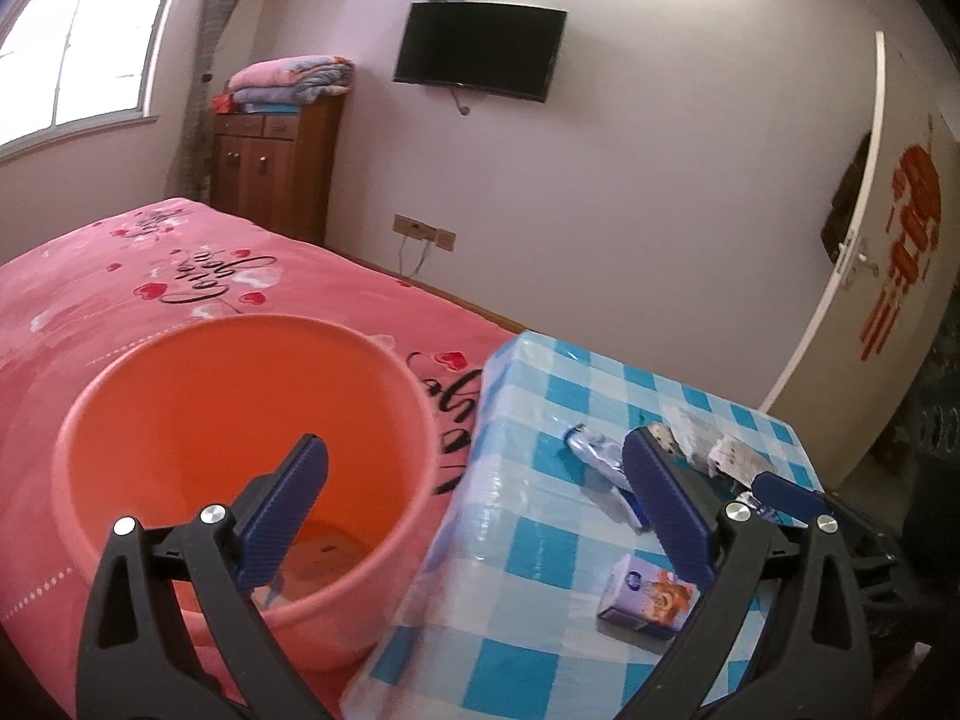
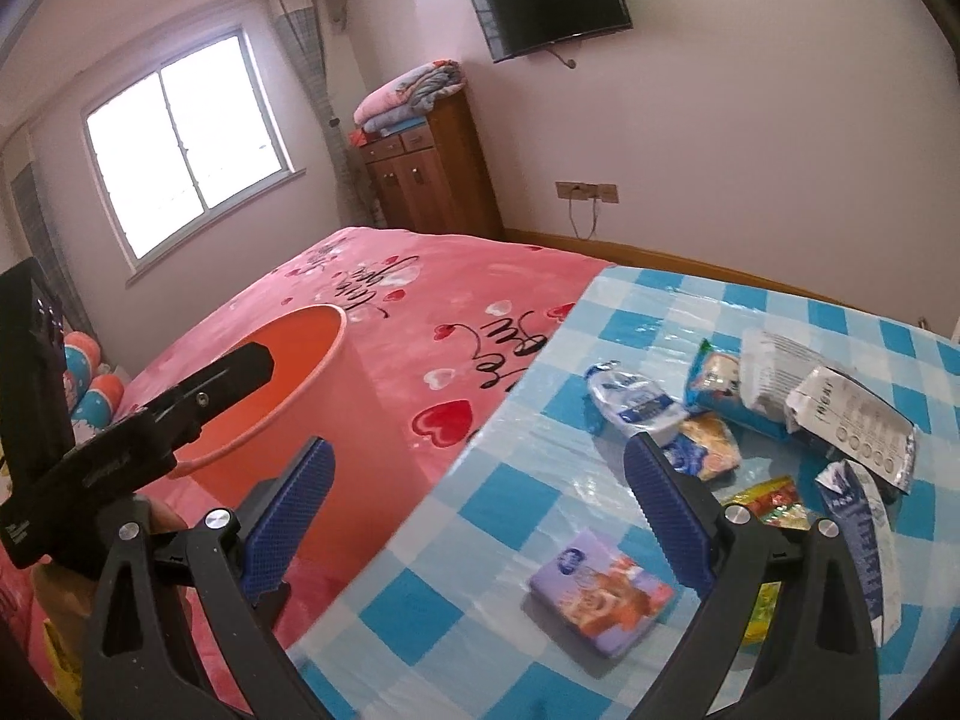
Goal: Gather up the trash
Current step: 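Grasp the MAGICDAY bottle with the left tool while the right tool grasps the white milk carton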
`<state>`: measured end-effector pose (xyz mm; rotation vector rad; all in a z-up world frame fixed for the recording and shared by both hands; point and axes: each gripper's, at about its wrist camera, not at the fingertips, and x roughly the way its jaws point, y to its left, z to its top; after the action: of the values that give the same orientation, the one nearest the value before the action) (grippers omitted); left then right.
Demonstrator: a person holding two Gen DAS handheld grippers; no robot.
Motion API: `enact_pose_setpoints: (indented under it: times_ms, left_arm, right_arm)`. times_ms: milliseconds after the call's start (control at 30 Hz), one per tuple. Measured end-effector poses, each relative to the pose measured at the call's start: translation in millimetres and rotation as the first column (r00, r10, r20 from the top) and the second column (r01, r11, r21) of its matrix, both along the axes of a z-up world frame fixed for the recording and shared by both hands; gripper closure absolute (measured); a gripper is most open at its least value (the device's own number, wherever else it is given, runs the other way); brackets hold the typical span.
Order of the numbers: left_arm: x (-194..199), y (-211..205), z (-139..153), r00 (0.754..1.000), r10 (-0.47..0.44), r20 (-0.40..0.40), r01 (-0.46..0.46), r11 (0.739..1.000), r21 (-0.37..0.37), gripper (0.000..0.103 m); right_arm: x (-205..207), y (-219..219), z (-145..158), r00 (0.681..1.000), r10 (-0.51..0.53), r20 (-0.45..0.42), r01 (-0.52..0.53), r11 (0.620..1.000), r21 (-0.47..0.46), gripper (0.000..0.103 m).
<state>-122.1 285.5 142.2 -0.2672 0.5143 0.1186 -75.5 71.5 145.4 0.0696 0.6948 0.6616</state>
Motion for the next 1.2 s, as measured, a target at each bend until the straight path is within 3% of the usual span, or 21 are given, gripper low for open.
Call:
enact_pose_setpoints:
  times_ms: [367,700,1200]
  left_arm:
    - [35,-53,-19,0.994,-0.096,-0.051,0.097,0.995,0.026,0.004]
    - [68,-94,-43,0.978,-0.176,-0.115,0.181,0.983,0.039,0.004]
    - [104,-141,-67,0.949,-0.261,-0.177,0.273,0.961,0.048,0.004]
  right_arm:
    - [21,-49,-24,0.996,-0.089,-0.025,0.089,0.996,0.004,0.007]
    - [34,-84,-45,0.987,-0.159,0.001,0.159,0.986,-0.055,0.007]
    - [51,-152,-79,0.957,-0.279,-0.079,0.273,0.959,-0.076,0.007]
